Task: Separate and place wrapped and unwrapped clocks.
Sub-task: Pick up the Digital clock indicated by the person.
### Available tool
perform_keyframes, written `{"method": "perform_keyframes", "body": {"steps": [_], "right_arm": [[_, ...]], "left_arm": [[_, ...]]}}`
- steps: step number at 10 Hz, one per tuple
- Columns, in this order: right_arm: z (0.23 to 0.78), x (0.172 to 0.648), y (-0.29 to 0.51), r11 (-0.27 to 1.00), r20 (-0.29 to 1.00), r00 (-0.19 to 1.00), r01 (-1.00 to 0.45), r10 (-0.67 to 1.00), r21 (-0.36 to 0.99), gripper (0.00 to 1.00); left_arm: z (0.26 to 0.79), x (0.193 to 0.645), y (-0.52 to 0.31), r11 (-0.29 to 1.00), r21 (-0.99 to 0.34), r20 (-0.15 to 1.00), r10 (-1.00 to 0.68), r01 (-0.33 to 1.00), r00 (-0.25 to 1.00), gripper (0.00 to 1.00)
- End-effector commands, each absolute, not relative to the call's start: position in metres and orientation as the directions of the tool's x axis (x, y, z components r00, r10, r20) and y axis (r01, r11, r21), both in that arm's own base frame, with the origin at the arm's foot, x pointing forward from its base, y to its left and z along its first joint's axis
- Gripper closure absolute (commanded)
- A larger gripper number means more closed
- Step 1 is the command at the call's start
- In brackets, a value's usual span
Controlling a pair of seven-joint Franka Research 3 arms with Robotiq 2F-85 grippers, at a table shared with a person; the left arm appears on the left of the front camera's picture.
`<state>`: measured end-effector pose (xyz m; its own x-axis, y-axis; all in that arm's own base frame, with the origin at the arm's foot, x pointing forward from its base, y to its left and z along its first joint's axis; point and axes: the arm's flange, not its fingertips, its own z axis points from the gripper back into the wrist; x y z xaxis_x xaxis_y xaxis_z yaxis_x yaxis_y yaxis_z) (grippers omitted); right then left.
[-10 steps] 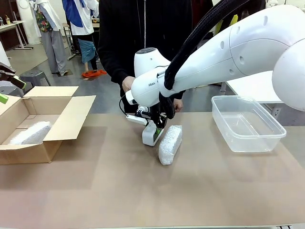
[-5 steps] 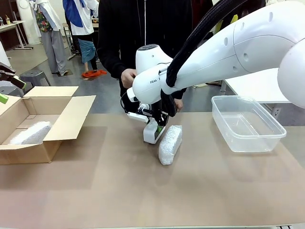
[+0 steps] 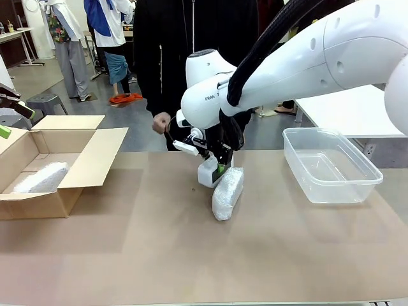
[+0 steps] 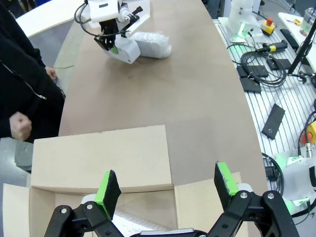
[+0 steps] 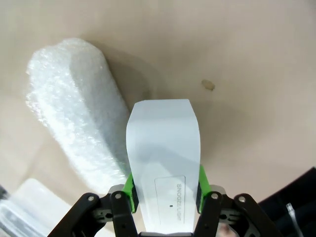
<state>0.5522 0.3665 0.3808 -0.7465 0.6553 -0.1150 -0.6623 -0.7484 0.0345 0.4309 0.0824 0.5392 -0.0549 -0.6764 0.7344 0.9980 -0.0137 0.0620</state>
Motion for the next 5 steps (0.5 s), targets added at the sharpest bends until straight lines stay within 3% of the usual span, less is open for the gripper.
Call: {"method": "perform_keyframes", "body": {"steps": [1, 2, 3, 4, 5], "right_arm": [[0.396, 0.543, 0.359, -0.628, -0.083, -0.631, -0.776, 0.771, 0.064, 1.00], [0.402, 0.541, 0.356, -0.584, -0.070, -0.587, -0.809, 0.806, 0.066, 1.00], [0.410, 0.539, 0.354, -0.535, -0.067, -0.537, -0.844, 0.841, 0.050, 0.68], [0.417, 0.537, 0.351, -0.479, -0.040, -0.481, -0.877, 0.876, 0.039, 0.68], [0.425, 0.535, 0.347, -0.426, -0.028, -0.427, -0.904, 0.904, 0.019, 0.87]], "left_arm": [[0.540, 0.430, 0.084, -0.028, 0.073, 0.738, -0.671, 0.997, -0.073, 0.00], [0.540, 0.430, 0.084, -0.028, 0.073, 0.738, -0.671, 0.997, -0.073, 0.00], [0.540, 0.430, 0.084, -0.028, 0.073, 0.738, -0.671, 0.997, -0.073, 0.00], [0.540, 0.430, 0.084, -0.028, 0.073, 0.738, -0.671, 0.997, -0.073, 0.00], [0.540, 0.430, 0.084, -0.028, 0.073, 0.738, -0.671, 0.997, -0.073, 0.00]]}}
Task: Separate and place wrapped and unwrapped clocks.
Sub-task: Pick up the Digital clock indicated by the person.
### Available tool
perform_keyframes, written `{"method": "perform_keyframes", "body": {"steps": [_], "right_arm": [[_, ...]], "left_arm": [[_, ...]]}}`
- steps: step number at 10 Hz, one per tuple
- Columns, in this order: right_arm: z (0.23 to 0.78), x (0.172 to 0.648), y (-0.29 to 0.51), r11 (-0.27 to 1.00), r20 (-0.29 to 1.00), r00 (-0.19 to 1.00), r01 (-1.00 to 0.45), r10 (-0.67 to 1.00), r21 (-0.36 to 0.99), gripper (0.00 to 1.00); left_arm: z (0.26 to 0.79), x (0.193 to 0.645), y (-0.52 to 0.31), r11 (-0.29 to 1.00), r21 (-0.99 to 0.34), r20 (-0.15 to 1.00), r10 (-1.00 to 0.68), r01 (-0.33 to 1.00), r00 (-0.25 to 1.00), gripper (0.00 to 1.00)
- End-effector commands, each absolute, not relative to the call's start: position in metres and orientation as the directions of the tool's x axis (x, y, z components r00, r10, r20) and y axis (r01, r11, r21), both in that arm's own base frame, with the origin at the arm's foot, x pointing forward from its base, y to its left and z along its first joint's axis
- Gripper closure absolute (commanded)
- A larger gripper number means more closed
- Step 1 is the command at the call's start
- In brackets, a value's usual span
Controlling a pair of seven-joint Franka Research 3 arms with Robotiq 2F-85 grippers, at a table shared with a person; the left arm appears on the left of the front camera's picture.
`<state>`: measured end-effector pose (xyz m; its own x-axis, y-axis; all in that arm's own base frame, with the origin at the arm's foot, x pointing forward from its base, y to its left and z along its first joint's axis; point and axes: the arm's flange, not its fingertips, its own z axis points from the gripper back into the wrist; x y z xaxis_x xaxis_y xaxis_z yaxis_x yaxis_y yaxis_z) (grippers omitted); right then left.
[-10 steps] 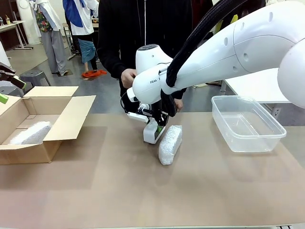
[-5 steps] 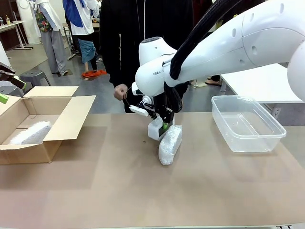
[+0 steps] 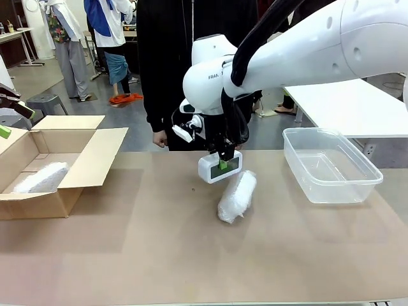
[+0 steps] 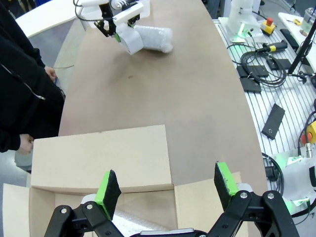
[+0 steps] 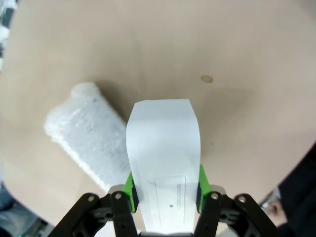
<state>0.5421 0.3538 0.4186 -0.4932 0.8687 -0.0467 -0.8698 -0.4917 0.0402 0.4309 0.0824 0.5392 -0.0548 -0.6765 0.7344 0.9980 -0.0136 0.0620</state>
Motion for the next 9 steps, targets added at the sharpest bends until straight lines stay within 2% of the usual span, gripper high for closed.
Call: {"method": "perform_keyframes", "body": {"steps": [1, 2, 3, 4, 6, 7, 8, 9], "right_arm": [[0.432, 0.533, 0.343, -0.383, -0.025, -0.383, -0.924, 0.923, 0.006, 0.68], [0.439, 0.530, 0.338, -0.354, -0.017, -0.354, -0.935, 0.935, -0.006, 1.00], [0.443, 0.527, 0.335, -0.346, -0.012, -0.346, -0.938, 0.938, -0.007, 0.87], [0.446, 0.524, 0.333, -0.332, -0.012, -0.331, -0.943, 0.943, -0.009, 1.00], [0.451, 0.519, 0.328, -0.308, -0.013, -0.308, -0.951, 0.951, -0.011, 1.00], [0.451, 0.518, 0.328, -0.300, -0.019, -0.300, -0.954, 0.954, -0.011, 0.68], [0.452, 0.517, 0.328, -0.291, -0.024, -0.291, -0.957, 0.957, -0.011, 0.68], [0.452, 0.517, 0.327, -0.273, -0.039, -0.272, -0.962, 0.962, -0.014, 0.87]], "left_arm": [[0.540, 0.430, 0.084, -0.028, 0.073, 0.738, -0.671, 0.997, -0.073, 0.00], [0.540, 0.430, 0.084, -0.028, 0.073, 0.738, -0.671, 0.997, -0.073, 0.00], [0.540, 0.430, 0.084, -0.028, 0.073, 0.738, -0.671, 0.997, -0.073, 0.00], [0.540, 0.430, 0.084, -0.028, 0.073, 0.738, -0.671, 0.997, -0.073, 0.00], [0.540, 0.430, 0.084, -0.028, 0.073, 0.738, -0.671, 0.997, -0.073, 0.00], [0.540, 0.430, 0.084, -0.028, 0.073, 0.738, -0.671, 0.997, -0.073, 0.00], [0.540, 0.430, 0.084, -0.028, 0.073, 0.738, -0.671, 0.997, -0.073, 0.00], [0.540, 0.430, 0.084, -0.028, 0.073, 0.738, -0.671, 0.997, -0.073, 0.00]]}}
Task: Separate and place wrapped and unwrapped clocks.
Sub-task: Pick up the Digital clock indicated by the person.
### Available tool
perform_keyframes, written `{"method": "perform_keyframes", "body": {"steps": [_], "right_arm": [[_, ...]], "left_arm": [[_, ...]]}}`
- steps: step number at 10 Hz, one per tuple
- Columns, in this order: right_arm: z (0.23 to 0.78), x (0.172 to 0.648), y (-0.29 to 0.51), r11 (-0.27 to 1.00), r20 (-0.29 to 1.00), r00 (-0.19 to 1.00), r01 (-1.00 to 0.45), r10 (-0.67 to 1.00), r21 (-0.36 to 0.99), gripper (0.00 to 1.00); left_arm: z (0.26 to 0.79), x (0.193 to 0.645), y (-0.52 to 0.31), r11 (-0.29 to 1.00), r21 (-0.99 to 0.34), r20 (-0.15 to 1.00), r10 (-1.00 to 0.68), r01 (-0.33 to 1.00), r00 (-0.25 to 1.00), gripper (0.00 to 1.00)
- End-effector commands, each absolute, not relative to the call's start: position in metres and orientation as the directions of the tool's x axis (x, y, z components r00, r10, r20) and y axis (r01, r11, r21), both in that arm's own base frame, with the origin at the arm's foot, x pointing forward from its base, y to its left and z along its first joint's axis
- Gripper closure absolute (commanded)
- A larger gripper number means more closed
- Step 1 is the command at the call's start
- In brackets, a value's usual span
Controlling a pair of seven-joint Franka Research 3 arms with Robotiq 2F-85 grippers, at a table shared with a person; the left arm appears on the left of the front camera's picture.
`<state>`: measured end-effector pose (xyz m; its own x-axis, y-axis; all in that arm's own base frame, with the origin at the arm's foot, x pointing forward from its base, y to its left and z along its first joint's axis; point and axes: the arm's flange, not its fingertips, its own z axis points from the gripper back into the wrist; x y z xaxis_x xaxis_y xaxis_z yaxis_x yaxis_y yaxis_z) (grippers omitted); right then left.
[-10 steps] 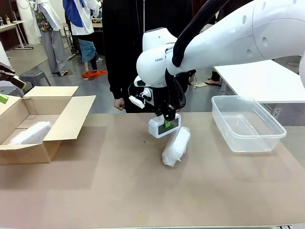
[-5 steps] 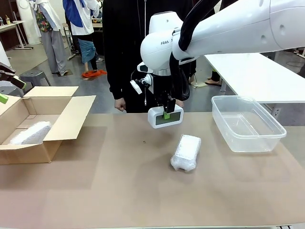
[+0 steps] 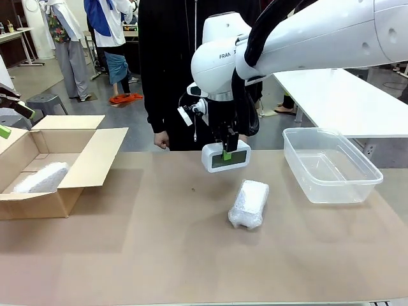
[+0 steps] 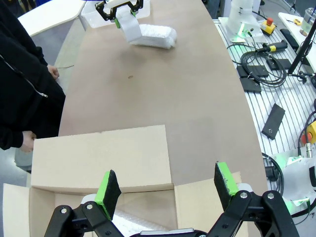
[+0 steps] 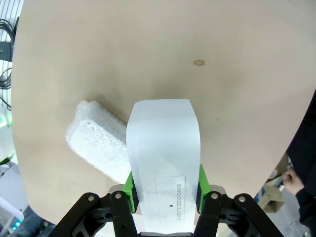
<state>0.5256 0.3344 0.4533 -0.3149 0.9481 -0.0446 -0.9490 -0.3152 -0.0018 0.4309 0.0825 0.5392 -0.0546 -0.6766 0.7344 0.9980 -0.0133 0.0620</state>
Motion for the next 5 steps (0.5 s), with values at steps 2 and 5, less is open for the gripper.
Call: {"method": "perform_keyframes", "body": {"steps": [2, 5], "right_arm": [[0.4538, 0.5269, 0.3351, -0.327, -0.043, -0.327, -0.945, 0.944, -0.003, 0.67], [0.4538, 0.5269, 0.3351, -0.327, -0.043, -0.327, -0.945, 0.944, -0.003, 0.67]], "left_arm": [[0.5395, 0.4297, 0.0837, -0.028, 0.073, 0.738, -0.671, 0.997, -0.073, 0.00], [0.5395, 0.4297, 0.0837, -0.028, 0.073, 0.738, -0.671, 0.997, -0.073, 0.00]]}}
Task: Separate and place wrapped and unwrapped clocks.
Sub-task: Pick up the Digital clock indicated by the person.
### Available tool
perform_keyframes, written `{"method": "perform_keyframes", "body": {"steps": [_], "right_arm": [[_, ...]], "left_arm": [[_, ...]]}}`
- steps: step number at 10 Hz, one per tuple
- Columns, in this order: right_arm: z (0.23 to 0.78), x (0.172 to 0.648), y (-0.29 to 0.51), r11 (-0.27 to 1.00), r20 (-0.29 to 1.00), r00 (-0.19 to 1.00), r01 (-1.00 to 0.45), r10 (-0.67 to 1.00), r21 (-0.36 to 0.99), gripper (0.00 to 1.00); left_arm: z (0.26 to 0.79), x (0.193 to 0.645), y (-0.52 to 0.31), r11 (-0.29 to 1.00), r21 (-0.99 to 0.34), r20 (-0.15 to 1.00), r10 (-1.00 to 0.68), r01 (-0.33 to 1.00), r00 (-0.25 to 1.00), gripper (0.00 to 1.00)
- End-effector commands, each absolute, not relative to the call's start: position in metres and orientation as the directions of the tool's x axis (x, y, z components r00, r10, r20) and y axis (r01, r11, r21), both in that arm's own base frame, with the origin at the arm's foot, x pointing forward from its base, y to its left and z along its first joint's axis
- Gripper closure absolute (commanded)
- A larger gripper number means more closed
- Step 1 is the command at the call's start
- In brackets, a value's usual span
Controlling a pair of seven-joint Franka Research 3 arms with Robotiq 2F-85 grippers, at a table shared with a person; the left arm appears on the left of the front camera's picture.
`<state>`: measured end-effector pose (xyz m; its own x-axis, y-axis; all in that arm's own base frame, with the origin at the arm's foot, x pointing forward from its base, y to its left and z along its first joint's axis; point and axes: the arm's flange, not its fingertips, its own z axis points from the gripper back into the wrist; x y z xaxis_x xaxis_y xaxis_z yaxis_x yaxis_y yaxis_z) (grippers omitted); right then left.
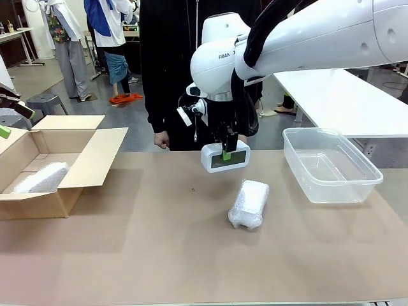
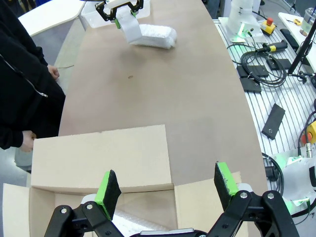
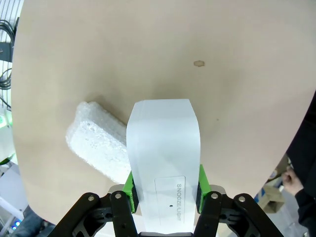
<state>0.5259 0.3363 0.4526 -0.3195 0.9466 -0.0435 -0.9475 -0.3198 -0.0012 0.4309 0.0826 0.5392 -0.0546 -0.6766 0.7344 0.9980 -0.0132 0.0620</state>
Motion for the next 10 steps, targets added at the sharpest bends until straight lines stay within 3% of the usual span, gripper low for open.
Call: {"method": "perform_keyframes", "body": {"steps": [1, 10], "right_arm": [[0.4538, 0.5269, 0.3351, -0.327, -0.043, -0.327, -0.945, 0.944, -0.003, 0.67], [0.4538, 0.5269, 0.3351, -0.327, -0.043, -0.327, -0.945, 0.944, -0.003, 0.67]], "left_arm": [[0.5395, 0.4297, 0.0837, -0.028, 0.073, 0.738, -0.671, 0.997, -0.073, 0.00], [0.5395, 0.4297, 0.0837, -0.028, 0.073, 0.738, -0.671, 0.997, -0.073, 0.00]]}}
